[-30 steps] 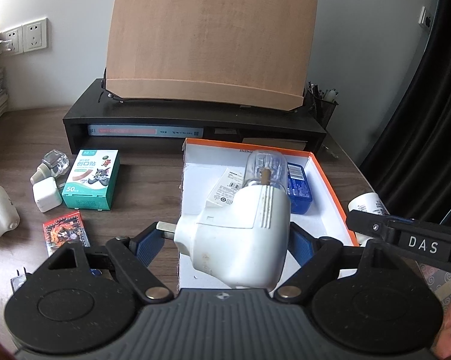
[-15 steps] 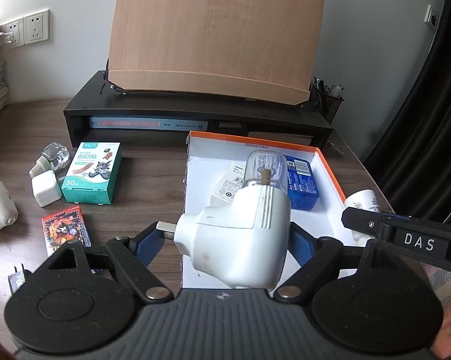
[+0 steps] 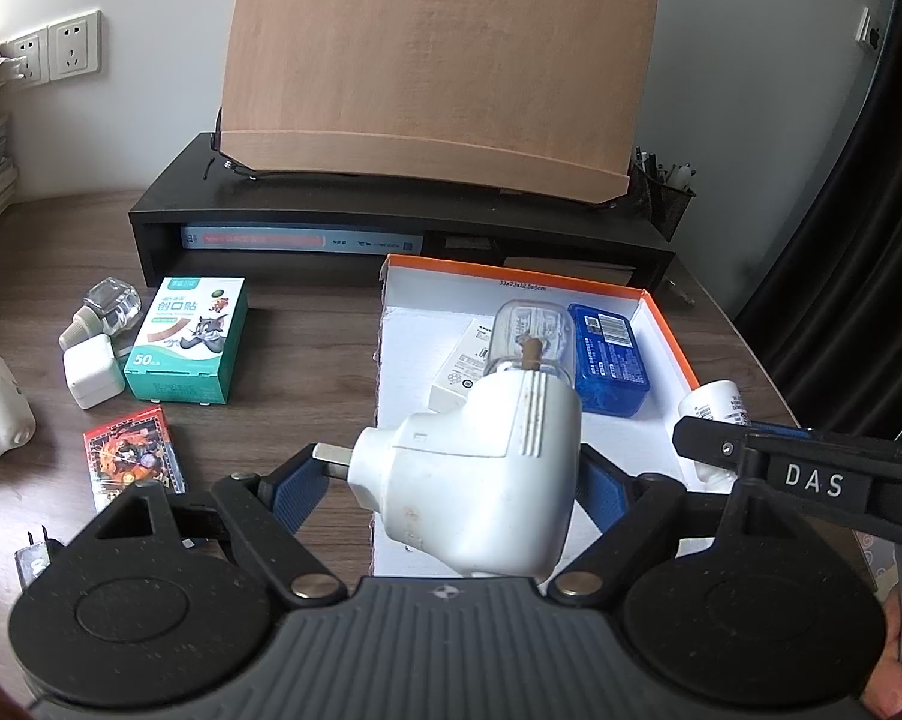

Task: Organize rigid objects
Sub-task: 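Lower the white adapter with the left gripper while the right gripper lowers the pill bottle into the box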

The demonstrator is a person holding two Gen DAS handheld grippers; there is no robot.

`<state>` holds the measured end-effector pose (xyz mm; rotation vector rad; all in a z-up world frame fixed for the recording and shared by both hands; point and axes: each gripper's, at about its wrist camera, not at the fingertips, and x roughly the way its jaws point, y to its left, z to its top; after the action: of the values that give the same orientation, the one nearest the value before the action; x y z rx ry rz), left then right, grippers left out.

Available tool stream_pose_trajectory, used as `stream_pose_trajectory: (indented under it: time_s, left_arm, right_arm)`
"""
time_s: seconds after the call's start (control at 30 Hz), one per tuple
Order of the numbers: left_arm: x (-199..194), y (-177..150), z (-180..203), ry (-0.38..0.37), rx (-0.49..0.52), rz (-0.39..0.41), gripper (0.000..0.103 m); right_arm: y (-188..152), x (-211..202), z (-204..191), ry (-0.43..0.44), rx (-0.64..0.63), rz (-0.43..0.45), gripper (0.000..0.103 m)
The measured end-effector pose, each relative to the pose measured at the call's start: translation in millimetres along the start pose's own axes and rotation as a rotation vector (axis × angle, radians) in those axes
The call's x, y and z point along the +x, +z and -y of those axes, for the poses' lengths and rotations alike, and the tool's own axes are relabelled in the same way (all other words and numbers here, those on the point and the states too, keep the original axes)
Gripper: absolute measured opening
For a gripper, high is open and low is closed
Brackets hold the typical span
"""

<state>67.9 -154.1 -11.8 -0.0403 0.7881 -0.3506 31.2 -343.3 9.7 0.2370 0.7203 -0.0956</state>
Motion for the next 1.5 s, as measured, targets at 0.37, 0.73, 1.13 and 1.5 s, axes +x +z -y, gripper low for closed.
stream_pose_trajectory:
  time_s: [0.37, 0.73, 1.13, 1.5]
  left_arm:
    - [1.1, -0.6, -1.8, -0.001, -0.005, -0.006, 0.088]
    - [1.5, -1.5, 0.1, -0.001, -0.006, -0.010, 0.088]
    - [1.6, -2.1, 2.3, 0.001, 0.003, -0.012, 0.088]
    - [1.4, -2.7, 5.9, -0.002, 0.014, -0.011, 0.088]
  right_arm:
    - [0.5, 3.6, -1.0, -0.013, -0.014, -0.005, 0.041]
    - [1.5, 6.6, -1.9, -0.026, -0.029, -0.012, 0.041]
    - [2.8, 7.2, -1.6, -0.031, -0.039, -0.012, 0.041]
    - [3.6, 6.8, -1.3, -0.032, -0.043, -0.013, 0.041]
